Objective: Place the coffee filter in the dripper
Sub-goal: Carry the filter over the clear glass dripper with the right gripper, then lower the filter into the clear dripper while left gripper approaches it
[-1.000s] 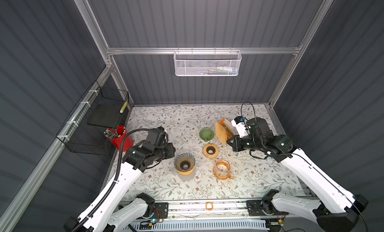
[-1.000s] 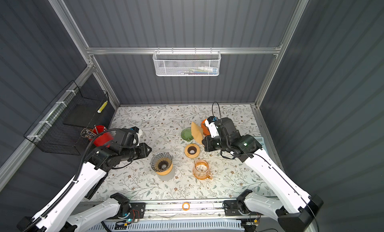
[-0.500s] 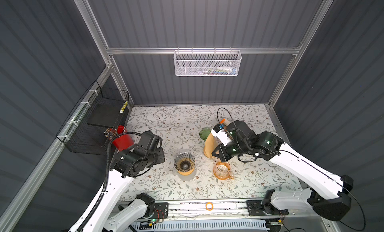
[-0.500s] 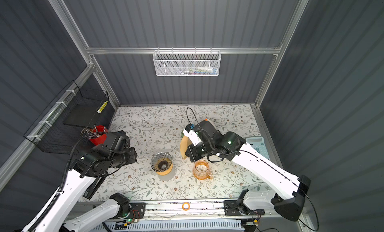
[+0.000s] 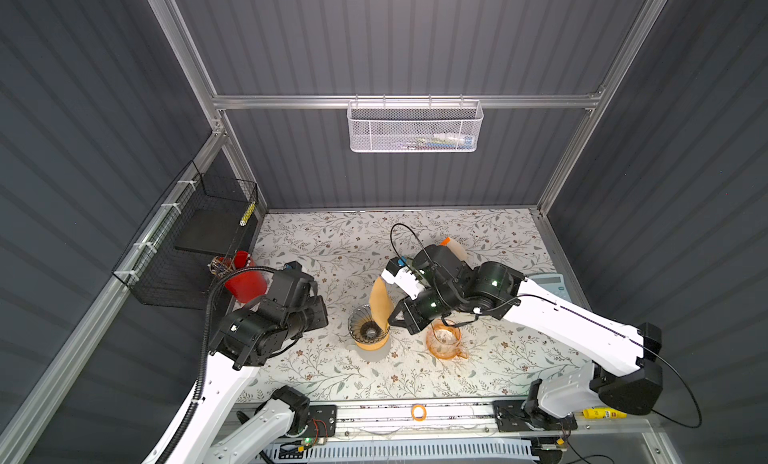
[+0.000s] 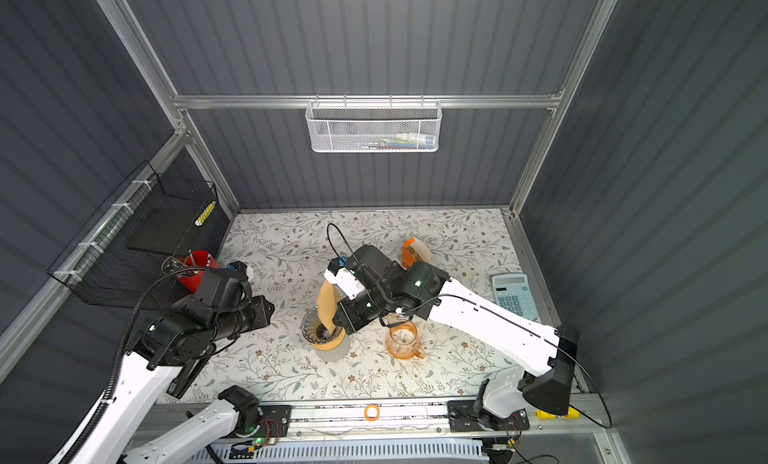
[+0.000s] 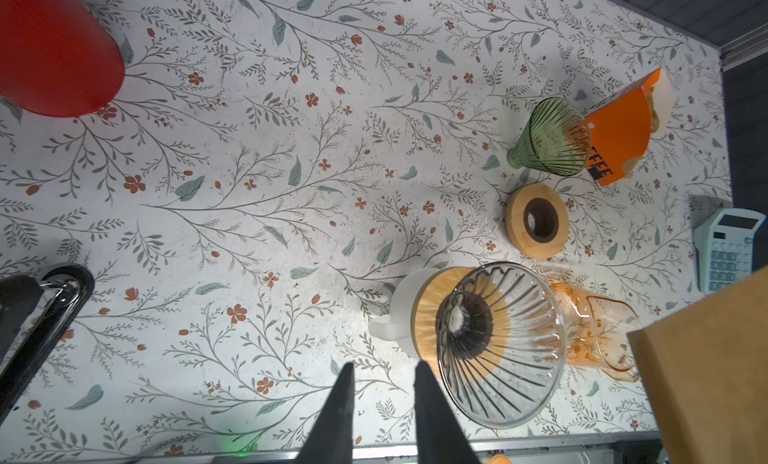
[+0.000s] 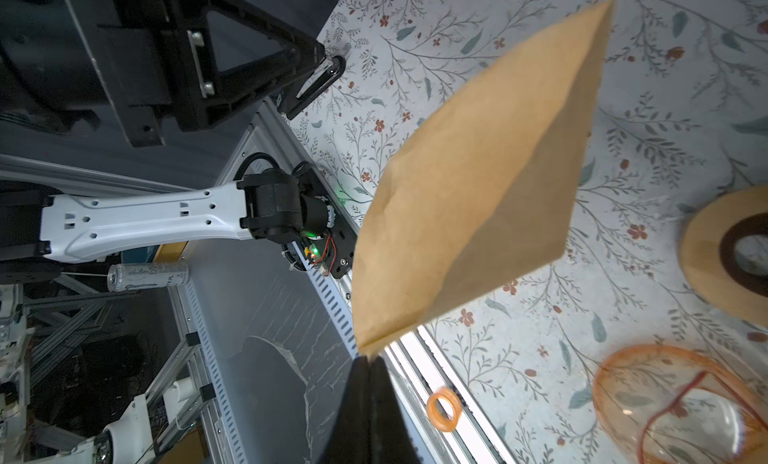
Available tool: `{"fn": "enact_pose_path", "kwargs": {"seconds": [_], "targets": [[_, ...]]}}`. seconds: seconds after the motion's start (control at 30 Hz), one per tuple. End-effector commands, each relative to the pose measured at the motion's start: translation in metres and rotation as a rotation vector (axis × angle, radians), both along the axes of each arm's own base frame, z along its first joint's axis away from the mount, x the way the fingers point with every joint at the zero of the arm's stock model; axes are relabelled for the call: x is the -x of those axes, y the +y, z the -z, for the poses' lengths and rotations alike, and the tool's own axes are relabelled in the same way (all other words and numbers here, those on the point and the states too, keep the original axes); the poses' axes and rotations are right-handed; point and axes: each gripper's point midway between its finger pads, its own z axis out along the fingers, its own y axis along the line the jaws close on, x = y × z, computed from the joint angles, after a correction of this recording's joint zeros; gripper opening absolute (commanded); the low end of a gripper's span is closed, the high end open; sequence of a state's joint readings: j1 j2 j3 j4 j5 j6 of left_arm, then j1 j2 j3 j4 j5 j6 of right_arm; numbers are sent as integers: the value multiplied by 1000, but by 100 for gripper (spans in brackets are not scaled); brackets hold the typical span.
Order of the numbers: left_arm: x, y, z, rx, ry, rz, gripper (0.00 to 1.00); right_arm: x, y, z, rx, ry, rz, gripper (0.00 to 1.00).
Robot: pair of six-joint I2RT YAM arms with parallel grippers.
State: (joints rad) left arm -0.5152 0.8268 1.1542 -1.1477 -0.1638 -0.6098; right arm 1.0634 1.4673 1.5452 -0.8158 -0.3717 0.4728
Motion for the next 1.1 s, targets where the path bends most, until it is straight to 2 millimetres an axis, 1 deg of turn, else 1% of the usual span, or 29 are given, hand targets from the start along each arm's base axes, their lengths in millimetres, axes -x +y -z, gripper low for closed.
{"fn": "enact_pose_path", "kwargs": {"seconds": [0.0,0.13,0.27,0.4,0.67,0.83,0.93,1.07], "targets": [[4,2,-18,29,-54,12,27,8,17,-4,-50,48,-31,0],[9,1,-22,29,-56,37,27,13,29,5,-63,82,-48,0],[10,-5,-18,38,-40,68,27,14,38,12,-74,101,-54,0],[9,-6,-17,37,-41,78,27,17,45,27,-75,137,-53,0],[8,-9,-18,38,-53,101,27,15,49,59,-47,167,-29,0],[6,-15,-18,52,-56,128,27,9,48,77,-12,154,-5,0],[5,-18,-15,51,-49,141,27,6,49,81,-5,146,3,0],[4,-20,-13,48,-40,150,27,2,49,79,-9,140,15,0]]}}
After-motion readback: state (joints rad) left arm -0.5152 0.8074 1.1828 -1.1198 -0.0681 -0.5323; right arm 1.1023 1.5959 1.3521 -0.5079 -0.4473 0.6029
